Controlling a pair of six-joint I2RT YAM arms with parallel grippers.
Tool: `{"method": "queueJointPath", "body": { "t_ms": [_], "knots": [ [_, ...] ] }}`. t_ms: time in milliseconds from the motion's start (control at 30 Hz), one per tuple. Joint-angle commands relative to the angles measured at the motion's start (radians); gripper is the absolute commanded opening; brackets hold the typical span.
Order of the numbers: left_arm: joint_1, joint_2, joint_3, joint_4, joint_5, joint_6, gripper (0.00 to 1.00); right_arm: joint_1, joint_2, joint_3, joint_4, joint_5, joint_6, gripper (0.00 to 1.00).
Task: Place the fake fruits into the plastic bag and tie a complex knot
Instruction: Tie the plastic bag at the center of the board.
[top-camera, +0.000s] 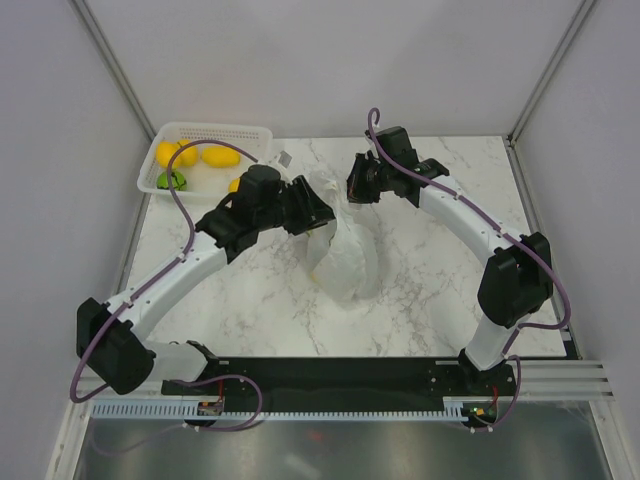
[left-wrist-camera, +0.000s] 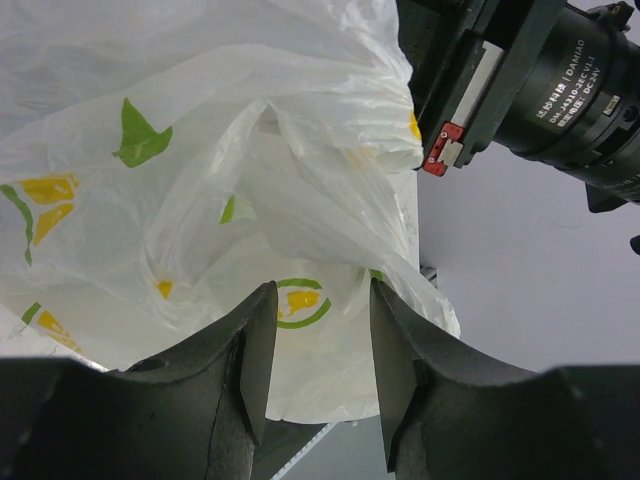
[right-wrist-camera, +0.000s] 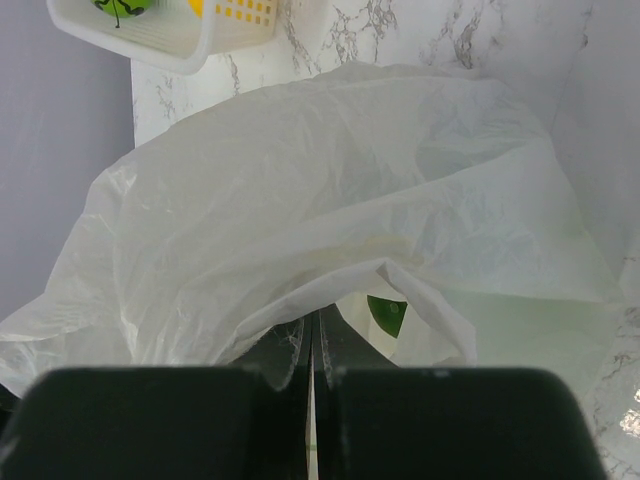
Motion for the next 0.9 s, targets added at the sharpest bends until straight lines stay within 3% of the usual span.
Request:
{"method": "queueJointPath", "body": {
  "t_ms": [0, 767, 867],
  "knots": [
    [0.002, 0.008, 0.048, 0.060, 0.030, -0.015, 0.49, -0.001, -0.017, 0.038, 0.002, 0.019, -0.013, 0.00],
    [-0.028, 0.121, 0.129, 0.084, 0.053, -0.022, 0.49, 0.002, -0.009, 0.057, -0.011, 0.031, -0.015, 0.00],
    [-0.035, 0.129, 0.132, 0.087, 0.055, -0.027, 0.40, 0.002, -0.009, 0.058, -0.014, 0.034, -0.015, 0.00]
  ]
}}
